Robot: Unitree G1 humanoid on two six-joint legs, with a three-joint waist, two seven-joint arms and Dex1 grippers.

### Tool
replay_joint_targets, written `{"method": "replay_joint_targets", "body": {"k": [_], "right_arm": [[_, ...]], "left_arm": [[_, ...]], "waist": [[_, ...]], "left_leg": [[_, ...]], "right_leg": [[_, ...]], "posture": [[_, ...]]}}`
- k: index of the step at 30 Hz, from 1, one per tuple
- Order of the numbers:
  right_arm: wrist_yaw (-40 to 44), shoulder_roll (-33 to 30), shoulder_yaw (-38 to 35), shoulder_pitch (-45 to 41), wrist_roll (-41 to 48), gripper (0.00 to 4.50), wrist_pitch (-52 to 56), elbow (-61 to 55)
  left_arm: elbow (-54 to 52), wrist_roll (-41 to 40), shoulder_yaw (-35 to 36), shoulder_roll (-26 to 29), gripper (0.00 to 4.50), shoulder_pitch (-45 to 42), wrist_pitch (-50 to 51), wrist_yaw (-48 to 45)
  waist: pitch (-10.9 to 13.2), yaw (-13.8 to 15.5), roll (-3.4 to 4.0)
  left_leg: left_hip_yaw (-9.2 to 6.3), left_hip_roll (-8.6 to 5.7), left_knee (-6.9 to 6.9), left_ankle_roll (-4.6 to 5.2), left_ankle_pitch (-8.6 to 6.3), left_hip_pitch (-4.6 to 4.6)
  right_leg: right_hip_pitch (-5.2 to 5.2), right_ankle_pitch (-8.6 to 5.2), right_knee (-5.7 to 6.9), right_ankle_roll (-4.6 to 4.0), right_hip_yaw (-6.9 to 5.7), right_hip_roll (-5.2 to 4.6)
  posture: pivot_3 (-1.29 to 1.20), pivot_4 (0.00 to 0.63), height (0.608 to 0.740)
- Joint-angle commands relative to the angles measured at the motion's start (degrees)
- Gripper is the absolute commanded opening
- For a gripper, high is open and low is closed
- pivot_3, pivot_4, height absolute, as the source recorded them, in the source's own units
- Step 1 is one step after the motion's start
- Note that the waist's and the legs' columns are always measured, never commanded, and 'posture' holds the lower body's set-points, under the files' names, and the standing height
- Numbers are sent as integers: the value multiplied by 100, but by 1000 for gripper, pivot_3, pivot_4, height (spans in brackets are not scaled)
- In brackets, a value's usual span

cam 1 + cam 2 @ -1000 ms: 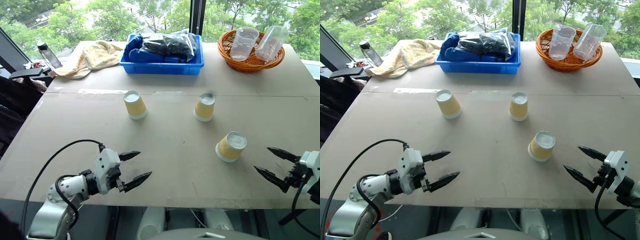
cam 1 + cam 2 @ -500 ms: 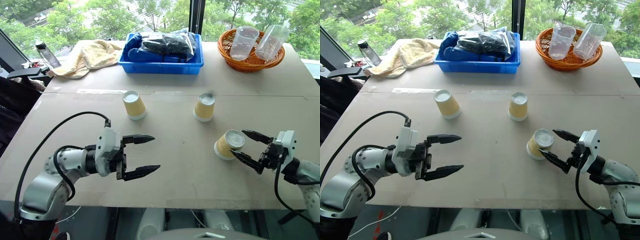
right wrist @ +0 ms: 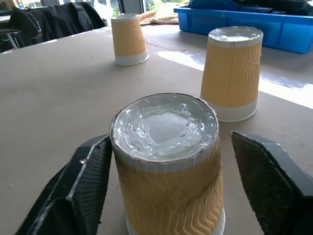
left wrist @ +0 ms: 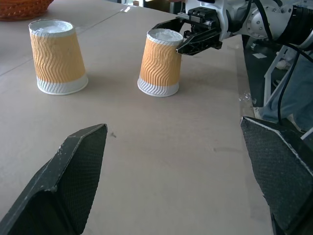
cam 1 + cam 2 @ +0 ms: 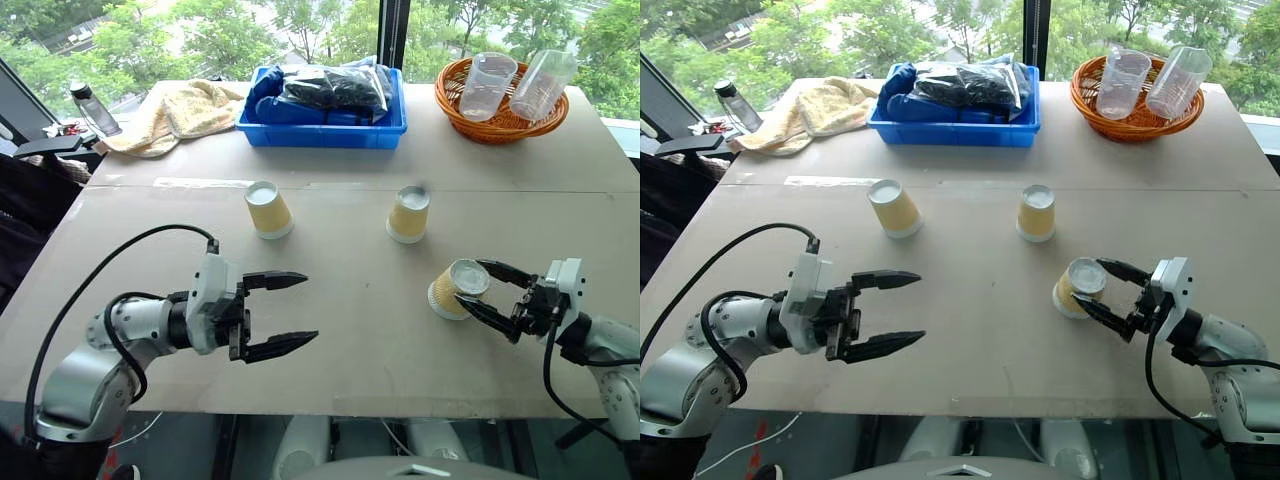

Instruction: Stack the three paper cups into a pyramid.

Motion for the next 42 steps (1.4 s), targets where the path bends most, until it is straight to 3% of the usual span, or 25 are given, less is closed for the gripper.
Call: {"method": "replay_joint_targets", "body": {"k": [1,2,8,15,20,21,23,25,26,35,42], "right_arm": [[65,11,-71,-1,124,2039,-80,-105],[73,20,-66,-8,108,1860,-110,-99],[98,143,453,-210,-46,1835,-81,-345],[199,663,1720,-1041,-577,1835,-186,-75],[372,843,2133,-1406,-714,1835,-247,169],[415,823,2154,-1418,-646,2617,-156,138],[506,732,2208,-1418,-547,3195,45,41],[554,693,2242,-1411,-562,4190,49,-23],[500,750,2205,-1414,-591,4444,-83,-20],[82,409,1147,-1875,-137,4444,144,-23],[-1042,865,1027,-3009,-1035,4444,-284,1264]], "left_arm": [[-181,-115,168,0,4500,-11,-39,0],[-190,-142,179,-6,4500,-5,-27,9],[-149,-167,323,68,4500,60,-91,-162],[263,-244,742,407,4500,76,-403,-1169],[502,-212,940,629,4500,11,-536,-1574],[518,-214,966,653,4500,0,-541,-1615],[542,-212,1004,679,4500,-14,-537,-1666],[575,-181,1013,684,4500,-25,-547,-1680],[590,-154,1007,685,4500,-31,-564,-1683],[714,-434,1156,611,4500,-523,-340,-1307],[862,-78,848,447,4500,-1241,-110,-440]], "waist": [[0,1,0],[0,2,0],[0,-15,0],[2,-13,-4],[4,-5,-6],[4,-4,-6],[4,-7,-6],[4,-12,-6],[4,-12,-7],[5,-10,-9],[6,-61,-10]], "left_leg": [[0,0,0,0,0,0],[0,0,0,0,0,0],[0,0,0,-1,0,2],[0,2,1,-6,3,4],[-1,0,4,-8,4,1],[-2,0,3,-8,5,-1],[-3,0,3,-8,5,-1],[-3,0,3,-8,4,-1],[-3,0,3,-7,4,-1],[-4,0,7,-1,1,-2],[1,0,15,-11,6,1]], "right_leg": [[0,0,0,0,0,0],[0,0,0,0,0,0],[0,0,1,0,1,0],[-6,0,10,0,2,5],[-6,0,5,0,-3,3],[-7,0,5,0,-3,3],[-7,0,4,0,-4,2],[-7,0,4,0,-3,2],[-7,0,4,0,-3,2],[-8,0,9,0,-4,2],[-20,0,42,0,4,5]], "posture": [[0,150,740],[0,150,740],[0,150,740],[0,150,740],[0,150,740],[0,150,740],[0,150,740],[0,150,740],[0,150,740],[0,150,740],[0,150,740]]}}
